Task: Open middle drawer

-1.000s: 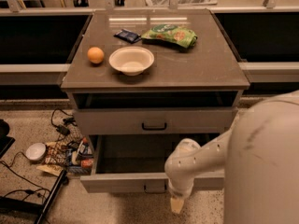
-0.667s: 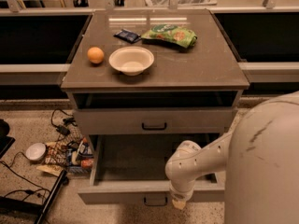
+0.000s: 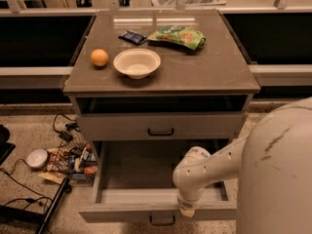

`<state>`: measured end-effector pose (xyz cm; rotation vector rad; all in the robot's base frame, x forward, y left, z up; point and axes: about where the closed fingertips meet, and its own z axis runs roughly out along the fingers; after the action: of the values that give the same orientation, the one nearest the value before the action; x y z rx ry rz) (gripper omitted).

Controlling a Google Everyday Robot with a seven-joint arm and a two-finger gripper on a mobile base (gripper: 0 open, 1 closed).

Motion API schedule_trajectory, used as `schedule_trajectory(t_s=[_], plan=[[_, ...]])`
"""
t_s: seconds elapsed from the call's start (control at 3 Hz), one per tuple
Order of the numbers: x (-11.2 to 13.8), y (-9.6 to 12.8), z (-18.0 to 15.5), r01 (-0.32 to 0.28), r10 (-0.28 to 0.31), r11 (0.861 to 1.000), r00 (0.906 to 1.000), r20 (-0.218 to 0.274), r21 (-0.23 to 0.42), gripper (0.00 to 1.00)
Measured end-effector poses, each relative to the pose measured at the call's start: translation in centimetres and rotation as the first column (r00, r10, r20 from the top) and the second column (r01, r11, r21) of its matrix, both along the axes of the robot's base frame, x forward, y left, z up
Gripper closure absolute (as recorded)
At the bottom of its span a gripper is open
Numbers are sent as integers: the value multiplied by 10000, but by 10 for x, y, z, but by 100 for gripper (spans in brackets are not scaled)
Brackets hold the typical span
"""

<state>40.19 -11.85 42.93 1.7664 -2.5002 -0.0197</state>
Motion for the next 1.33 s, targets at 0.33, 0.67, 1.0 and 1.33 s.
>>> schedule_trajectory(t_s=[0.33,0.67,1.0,1.33], plan=[[0,0,2,0,0,10000,10000,0,0,59],[-1,0,1,0,0,10000,10000,-14,-5,35],[-1,-1,1,0,0,10000,10000,-29,-12,12],[-2,-1,1,0,0,10000,10000,-41,-16,0]])
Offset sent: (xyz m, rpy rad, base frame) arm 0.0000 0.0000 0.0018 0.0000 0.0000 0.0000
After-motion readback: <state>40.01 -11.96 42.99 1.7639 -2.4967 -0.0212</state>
